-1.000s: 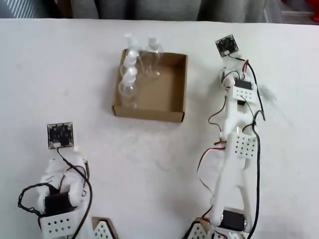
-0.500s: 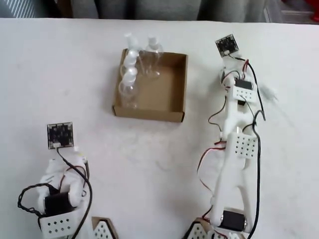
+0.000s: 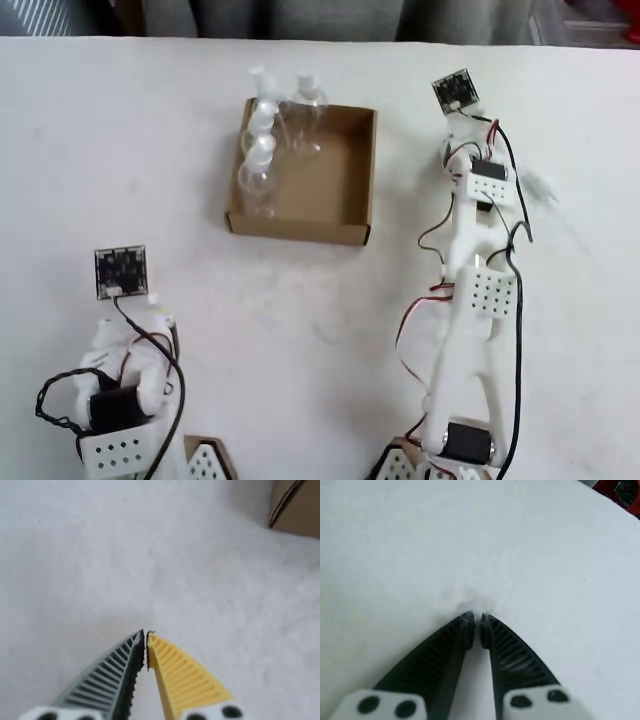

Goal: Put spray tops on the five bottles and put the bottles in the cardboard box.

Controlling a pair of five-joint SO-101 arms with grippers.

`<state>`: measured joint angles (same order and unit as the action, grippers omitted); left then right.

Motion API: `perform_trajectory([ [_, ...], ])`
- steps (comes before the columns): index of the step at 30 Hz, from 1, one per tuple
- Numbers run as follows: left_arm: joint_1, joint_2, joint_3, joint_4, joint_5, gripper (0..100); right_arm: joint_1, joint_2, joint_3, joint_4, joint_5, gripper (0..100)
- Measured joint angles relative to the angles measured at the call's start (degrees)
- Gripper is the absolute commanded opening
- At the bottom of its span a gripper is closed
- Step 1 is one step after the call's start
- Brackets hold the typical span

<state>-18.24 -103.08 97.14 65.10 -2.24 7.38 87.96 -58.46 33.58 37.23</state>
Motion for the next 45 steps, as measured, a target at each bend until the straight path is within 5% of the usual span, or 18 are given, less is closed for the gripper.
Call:
perform_trajectory([
  [31, 0.0, 0.0, 0.0, 0.0, 0.0, 2, 2.5, -10.7, 1.6, 3.6, 0.0, 2.1],
  [45, 0.0, 0.0, 0.0, 0.0, 0.0, 2, 2.5, -45.2, 40.0, 5.5, 0.2, 2.1],
])
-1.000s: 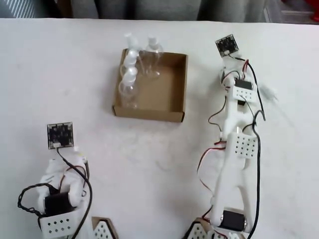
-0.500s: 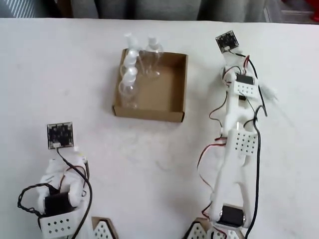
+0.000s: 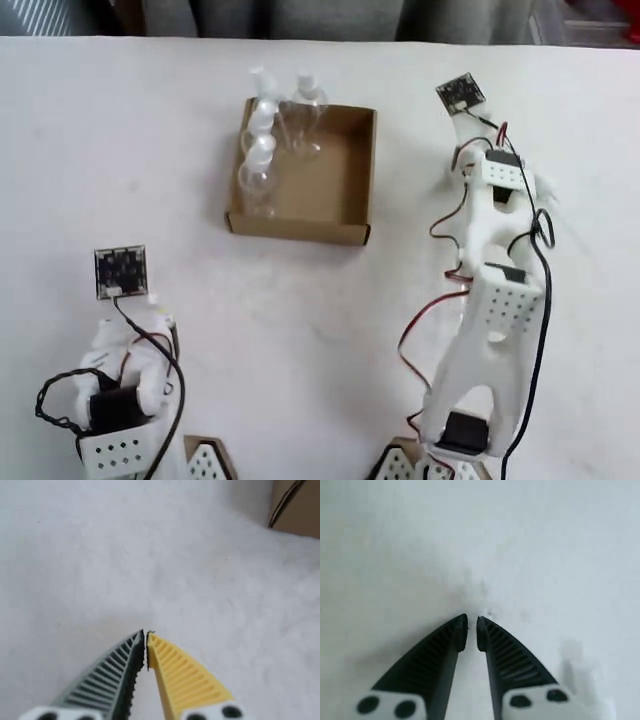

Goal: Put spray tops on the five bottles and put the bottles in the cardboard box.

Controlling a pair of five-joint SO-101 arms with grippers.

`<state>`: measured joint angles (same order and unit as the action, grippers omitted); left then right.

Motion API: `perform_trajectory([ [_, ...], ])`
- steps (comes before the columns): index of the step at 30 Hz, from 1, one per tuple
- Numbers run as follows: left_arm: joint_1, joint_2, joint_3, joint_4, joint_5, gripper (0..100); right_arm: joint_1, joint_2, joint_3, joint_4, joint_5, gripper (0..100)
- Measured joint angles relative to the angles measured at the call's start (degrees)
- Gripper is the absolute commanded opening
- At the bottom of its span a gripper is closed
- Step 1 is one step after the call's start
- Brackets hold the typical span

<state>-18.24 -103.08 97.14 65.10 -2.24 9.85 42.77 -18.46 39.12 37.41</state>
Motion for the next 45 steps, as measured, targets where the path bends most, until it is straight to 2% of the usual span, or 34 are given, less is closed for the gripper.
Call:
perform_trajectory([
  [6, 0.0, 0.0, 0.0, 0.0, 0.0, 2, -3.2, -16.7, 8.0, 0.3, 0.1, 2.1],
  [13, 0.0, 0.0, 0.0, 0.0, 0.0, 2, -3.6, -32.8, 14.1, 0.3, 0.1, 2.1],
  [34, 0.0, 0.0, 0.0, 0.0, 0.0, 2, -4.2, -82.1, 61.4, 0.3, 0.1, 2.1],
  [39, 0.0, 0.0, 0.0, 0.0, 0.0, 2, -4.1, -91.1, 75.8, 0.3, 0.1, 2.1],
  [45, 0.0, 0.0, 0.0, 0.0, 0.0, 2, -4.2, -99.0, 85.4, 0.3, 0.1, 2.1],
])
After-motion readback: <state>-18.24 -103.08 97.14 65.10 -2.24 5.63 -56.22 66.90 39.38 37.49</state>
